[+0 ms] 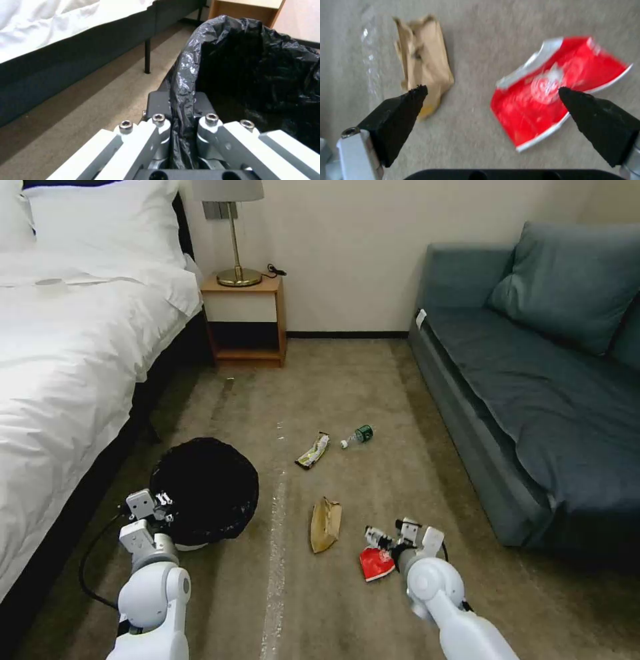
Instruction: Pick up the trash bin, then pick up the garbage on the floor and place it into the trash bin.
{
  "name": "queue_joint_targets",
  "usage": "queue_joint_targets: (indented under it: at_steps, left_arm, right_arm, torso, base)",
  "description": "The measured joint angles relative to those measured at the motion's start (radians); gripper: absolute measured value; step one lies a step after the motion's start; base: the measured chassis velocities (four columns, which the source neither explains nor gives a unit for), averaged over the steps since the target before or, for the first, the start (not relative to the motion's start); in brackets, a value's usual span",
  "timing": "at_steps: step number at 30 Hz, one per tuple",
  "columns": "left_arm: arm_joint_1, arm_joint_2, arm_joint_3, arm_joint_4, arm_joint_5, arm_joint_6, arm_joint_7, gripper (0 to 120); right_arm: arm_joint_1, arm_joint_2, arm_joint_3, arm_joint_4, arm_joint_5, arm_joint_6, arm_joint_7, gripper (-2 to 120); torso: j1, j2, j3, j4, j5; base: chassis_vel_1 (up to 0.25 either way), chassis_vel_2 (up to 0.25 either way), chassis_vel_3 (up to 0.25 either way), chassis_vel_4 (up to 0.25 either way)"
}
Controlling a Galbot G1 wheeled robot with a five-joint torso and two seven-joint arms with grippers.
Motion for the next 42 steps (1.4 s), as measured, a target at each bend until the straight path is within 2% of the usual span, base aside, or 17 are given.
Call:
queue_joint_targets:
  at_steps: [4, 6, 13, 26, 39, 42]
  left_arm:
    - [0.021, -0.005, -0.001, -0.006, 0.014, -0.008, 0.002, 5]
    - [0.055, -0.01, -0.008, -0.018, 0.032, -0.017, 0.008, 5]
    - [0.068, -0.008, -0.009, -0.026, 0.035, -0.019, 0.01, 5]
    - [0.03, -0.01, 0.0, 0.006, 0.018, -0.017, 0.009, 5]
    - [0.019, -0.002, 0.003, 0.019, 0.014, -0.016, 0.008, 5]
    - [0.019, 0.002, 0.002, 0.016, 0.01, -0.015, 0.008, 5]
  right_arm:
    - [0.014, 0.009, -0.018, -0.026, 0.017, -0.007, 0.01, 100]
    - [0.065, 0.04, -0.039, -0.088, 0.032, -0.018, 0.028, 100]
    - [0.111, 0.061, -0.038, -0.194, -0.013, -0.012, 0.015, 100]
    - [0.166, 0.096, 0.004, -0.297, -0.054, 0.042, -0.007, 99]
    - [0.17, 0.122, 0.018, -0.353, -0.106, 0.077, -0.039, 98]
    - [0.17, 0.128, 0.024, -0.368, -0.126, 0.094, -0.05, 85]
  torso:
    - [0.0, 0.0, 0.0, 0.0, -0.0001]
    - [0.0, 0.0, 0.0, 0.0002, -0.0001]
    - [0.0, 0.0, 0.0, 0.0001, 0.0]
    - [0.0, 0.0, 0.0, 0.0001, -0.0001]
    - [0.0, 0.0, 0.0, 0.0001, 0.0]
    - [0.0, 0.0, 0.0, 0.0001, 0.0]
  base:
    - [0.0, 0.0, 0.0, 0.0]
    - [0.0, 0.0, 0.0, 0.0]
    - [0.0, 0.0, 0.0, 0.0]
    - [0.0, 0.0, 0.0, 0.0]
    - [0.0, 0.0, 0.0, 0.0]
    - [0.0, 0.0, 0.0, 0.0]
